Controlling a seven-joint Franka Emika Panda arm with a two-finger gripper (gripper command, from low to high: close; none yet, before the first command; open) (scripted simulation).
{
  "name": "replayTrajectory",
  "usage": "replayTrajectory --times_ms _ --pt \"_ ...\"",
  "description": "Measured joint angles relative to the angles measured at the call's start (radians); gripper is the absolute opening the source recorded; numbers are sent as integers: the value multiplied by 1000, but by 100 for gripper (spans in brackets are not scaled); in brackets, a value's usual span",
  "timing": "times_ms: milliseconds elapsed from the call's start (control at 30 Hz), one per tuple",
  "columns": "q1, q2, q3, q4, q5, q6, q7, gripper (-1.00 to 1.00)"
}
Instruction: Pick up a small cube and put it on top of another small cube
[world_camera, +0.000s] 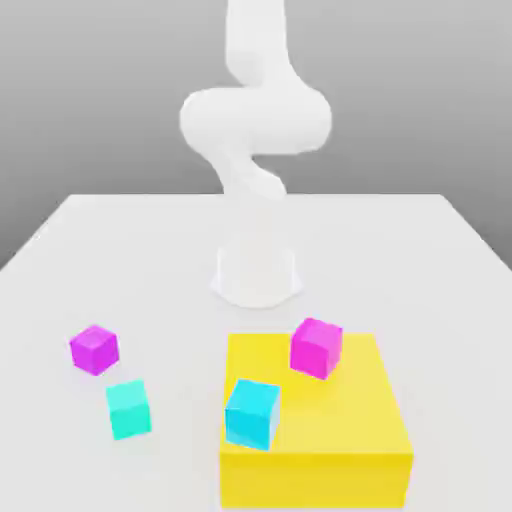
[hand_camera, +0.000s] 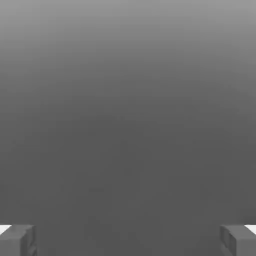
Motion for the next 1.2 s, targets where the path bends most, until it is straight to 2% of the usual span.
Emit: replayTrajectory --times_ms 467,667,900,933,1200 --pt "-275 517 -6 -256 -64 302 474 0" --pt "-354 733 -48 -365 -12 431 618 0" --pt "-378 985 -28 -359 44 626 627 0" --pt "-379 1013 -27 -354 46 649 624 -100" --pt "-382 992 -24 -358 42 633 629 -100"
